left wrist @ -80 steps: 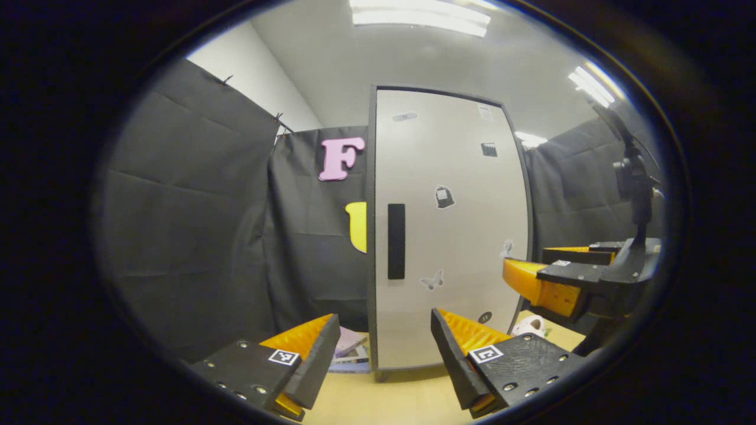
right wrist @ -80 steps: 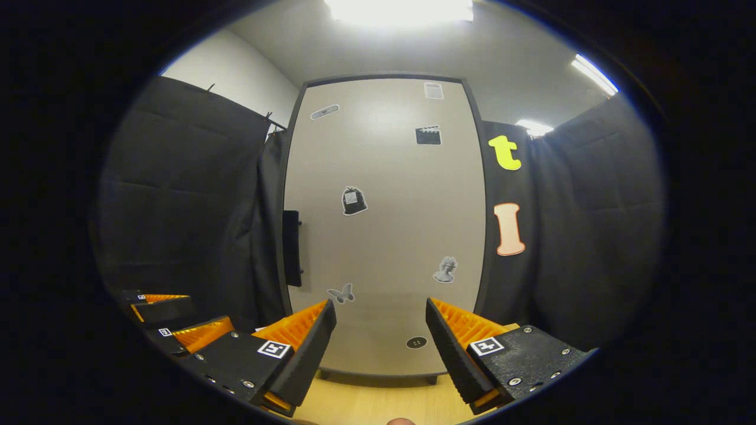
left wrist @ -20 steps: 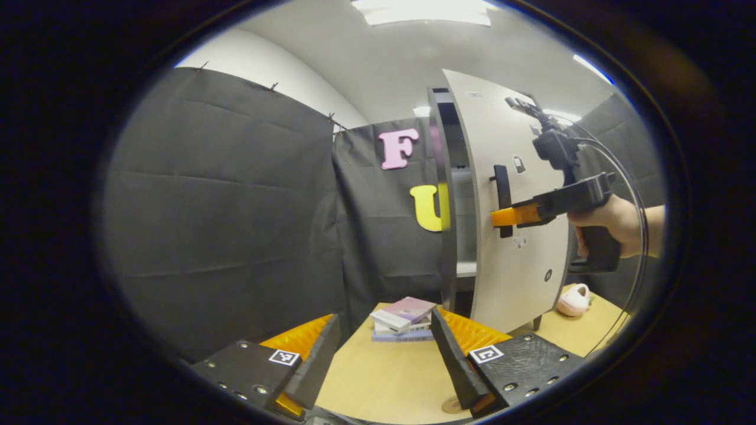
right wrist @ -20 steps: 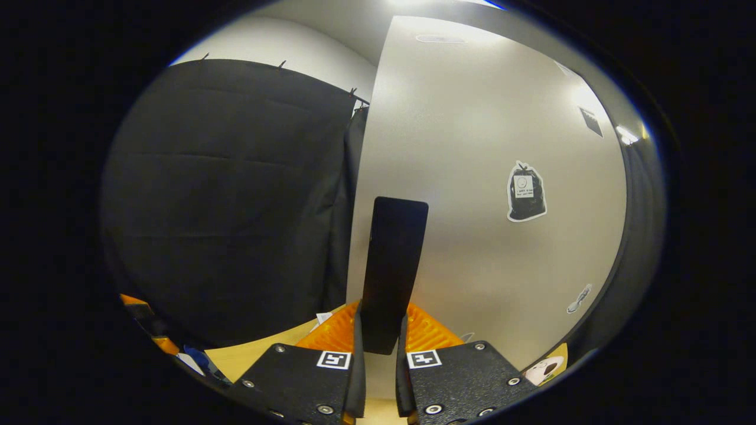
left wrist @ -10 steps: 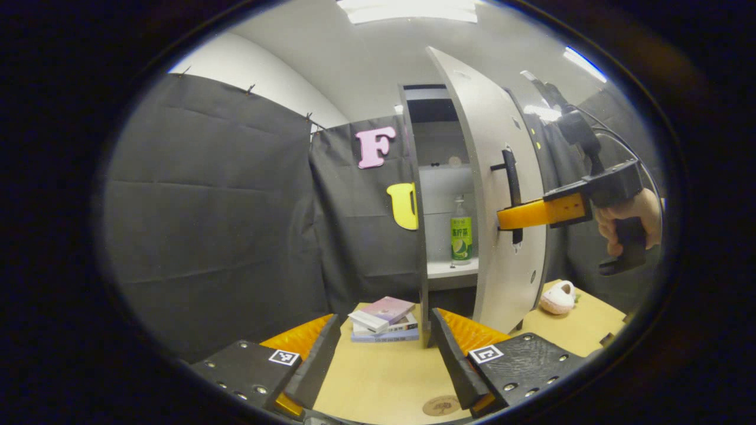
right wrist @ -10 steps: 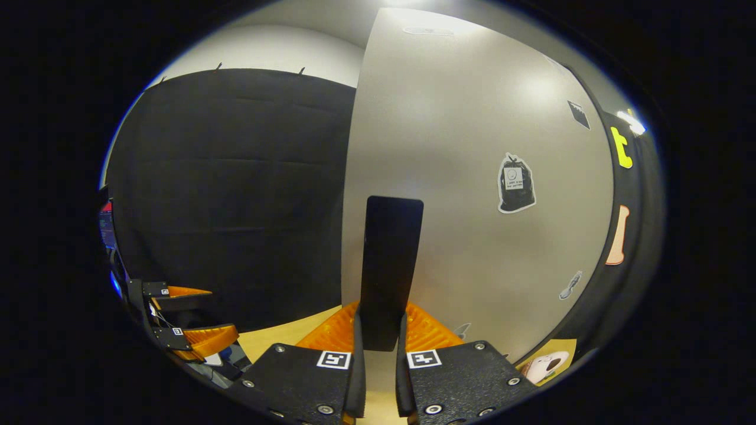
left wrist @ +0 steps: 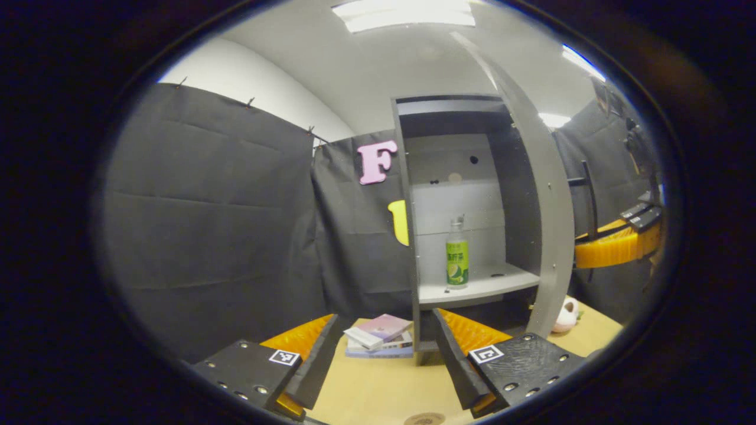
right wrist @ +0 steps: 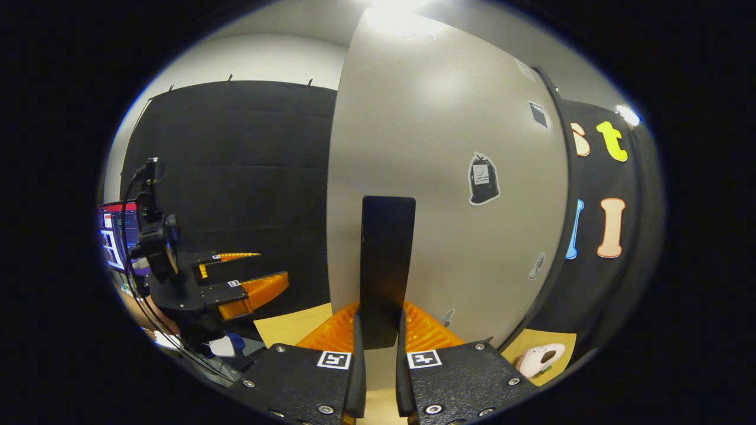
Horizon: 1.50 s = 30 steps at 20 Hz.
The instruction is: Open the cabinet door with the right hand, grasp the bottle in the cabinet with the left hand and place it on the coaster, then close the cabinet door with the right hand.
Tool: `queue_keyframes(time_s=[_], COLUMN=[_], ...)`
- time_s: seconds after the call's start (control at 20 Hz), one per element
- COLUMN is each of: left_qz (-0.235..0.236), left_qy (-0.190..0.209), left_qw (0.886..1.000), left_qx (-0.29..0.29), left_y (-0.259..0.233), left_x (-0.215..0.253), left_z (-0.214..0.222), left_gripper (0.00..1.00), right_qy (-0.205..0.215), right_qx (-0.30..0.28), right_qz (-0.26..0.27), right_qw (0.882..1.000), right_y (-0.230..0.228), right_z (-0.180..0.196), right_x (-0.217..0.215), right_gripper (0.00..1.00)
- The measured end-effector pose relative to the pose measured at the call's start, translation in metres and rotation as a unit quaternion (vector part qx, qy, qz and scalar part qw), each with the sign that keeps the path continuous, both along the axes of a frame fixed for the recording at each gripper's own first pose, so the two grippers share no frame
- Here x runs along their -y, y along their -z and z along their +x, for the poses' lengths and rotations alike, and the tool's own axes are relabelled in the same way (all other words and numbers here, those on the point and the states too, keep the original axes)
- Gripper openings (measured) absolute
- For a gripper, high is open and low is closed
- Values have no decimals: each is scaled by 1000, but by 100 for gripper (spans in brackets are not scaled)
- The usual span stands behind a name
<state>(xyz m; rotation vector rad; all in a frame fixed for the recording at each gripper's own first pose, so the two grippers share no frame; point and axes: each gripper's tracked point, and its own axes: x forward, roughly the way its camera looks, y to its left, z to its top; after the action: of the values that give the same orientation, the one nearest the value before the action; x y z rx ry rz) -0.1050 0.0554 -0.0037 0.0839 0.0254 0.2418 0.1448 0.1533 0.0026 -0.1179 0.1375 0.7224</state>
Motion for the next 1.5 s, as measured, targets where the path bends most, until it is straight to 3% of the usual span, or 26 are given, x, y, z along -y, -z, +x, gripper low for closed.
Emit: queue_keyframes(time_s=[0.05, 0.35, 0.55, 0.65, 0.7, 0.9, 1.05, 1.1, 1.15, 1.2, 1.5], left_qz=[5, -27, -23, -20, -17, -14, -21, -23, -25, -24, -41], left_qy=[4, 68, 37, 36, 40, 69, 100, 111, 118, 119, 131], left_qw=[1000, 997, 999, 999, 999, 997, 995, 994, 993, 993, 990], left_qx=[2, 11, 1, 6, 8, 12, 2, 1, 1, 1, 5], left_y=[-3, -2, 5, 2, 2, 8, 30, 35, 39, 43, 63], left_x=[5, 65, 69, 73, 75, 85, 97, 100, 102, 102, 91], left_z=[8, 68, 99, 118, 129, 185, 235, 247, 261, 273, 336], left_gripper=[88, 88, 88, 84, 88, 88, 88, 88, 88, 88, 88], right_qy=[4, 35, 59, 84, 102, 191, 263, 272, 279, 287, 344], right_qx=[0, -12, -19, 9, 18, 19, 23, 24, 22, 22, 38], right_qz=[-1, 12, 36, 14, 7, 21, 16, 21, 29, 30, 10], right_qw=[1000, 999, 997, 996, 995, 981, 964, 962, 960, 957, 938], right_y=[1, -1, -1, -5, -6, -7, -12, -15, -14, -15, -16], right_z=[1, -8, -2, -4, -7, -3, -8, -11, -13, -16, -22], right_x=[3, 29, 35, 46, 53, 78, 88, 88, 87, 87, 105], right_gripper=[20, 20, 20, 19, 19, 19, 19, 15, 4, 12, 12])
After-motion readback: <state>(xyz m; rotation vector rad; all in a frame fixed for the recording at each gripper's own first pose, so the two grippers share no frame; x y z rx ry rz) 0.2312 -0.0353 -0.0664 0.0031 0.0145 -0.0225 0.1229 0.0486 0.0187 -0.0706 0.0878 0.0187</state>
